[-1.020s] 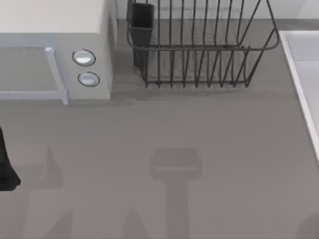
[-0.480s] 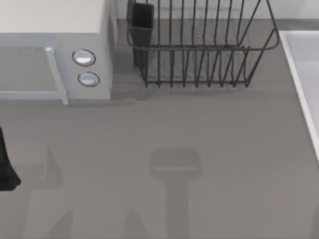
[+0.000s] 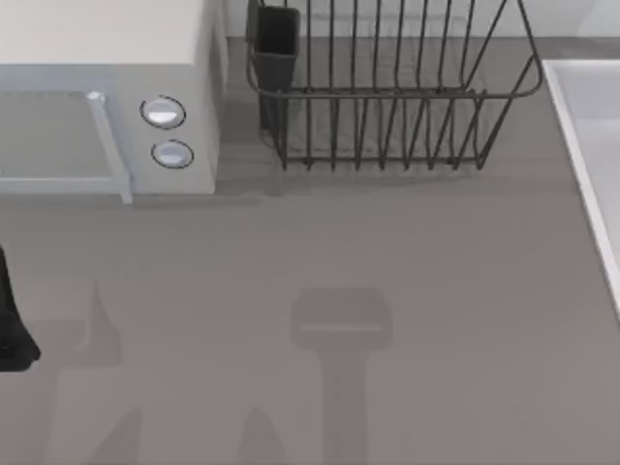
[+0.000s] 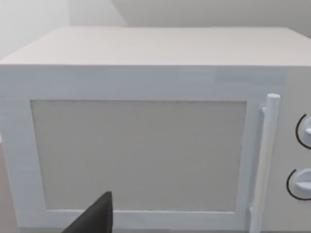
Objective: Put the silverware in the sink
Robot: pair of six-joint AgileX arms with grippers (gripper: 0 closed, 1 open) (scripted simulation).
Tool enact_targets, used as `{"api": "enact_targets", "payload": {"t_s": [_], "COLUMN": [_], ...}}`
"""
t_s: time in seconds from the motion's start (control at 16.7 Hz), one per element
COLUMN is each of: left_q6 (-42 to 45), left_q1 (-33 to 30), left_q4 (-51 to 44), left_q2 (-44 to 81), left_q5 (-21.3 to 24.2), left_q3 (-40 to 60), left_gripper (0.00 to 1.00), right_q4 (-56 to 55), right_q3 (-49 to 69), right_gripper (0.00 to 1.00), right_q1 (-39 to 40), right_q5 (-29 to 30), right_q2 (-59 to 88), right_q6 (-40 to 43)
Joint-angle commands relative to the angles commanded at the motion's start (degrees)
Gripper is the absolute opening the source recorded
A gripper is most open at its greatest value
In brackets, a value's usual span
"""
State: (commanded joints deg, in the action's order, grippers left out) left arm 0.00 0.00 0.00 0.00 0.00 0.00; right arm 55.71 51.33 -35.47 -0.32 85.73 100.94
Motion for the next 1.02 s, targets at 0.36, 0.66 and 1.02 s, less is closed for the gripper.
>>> {"api": "enact_targets", "payload": {"t_s": [0.36,0.66,1.02], "left_q6": [0.0,0.0,0.0], "left_q1": [0.0,0.0,0.0], "left_q4": [0.0,0.0,0.0], "left_q2": [0.0,0.0,0.0], "left_q5": [0.0,0.0,0.0], "left_q3": [0.0,0.0,0.0], "left_gripper": [1.0,1.0,1.0], "right_q4": [-18.0,-22.0,-22.0], "right_q3": [-9.0,-11.3,-11.3], "right_gripper": [1.0,1.0,0.7], "right_q1": [0.1,0.1,0.1], "right_q5": [0.0,0.0,0.0], "right_q2": [8.2,10.4,10.4], "right_q6": [-0.2,-0.2,-0.2]}}
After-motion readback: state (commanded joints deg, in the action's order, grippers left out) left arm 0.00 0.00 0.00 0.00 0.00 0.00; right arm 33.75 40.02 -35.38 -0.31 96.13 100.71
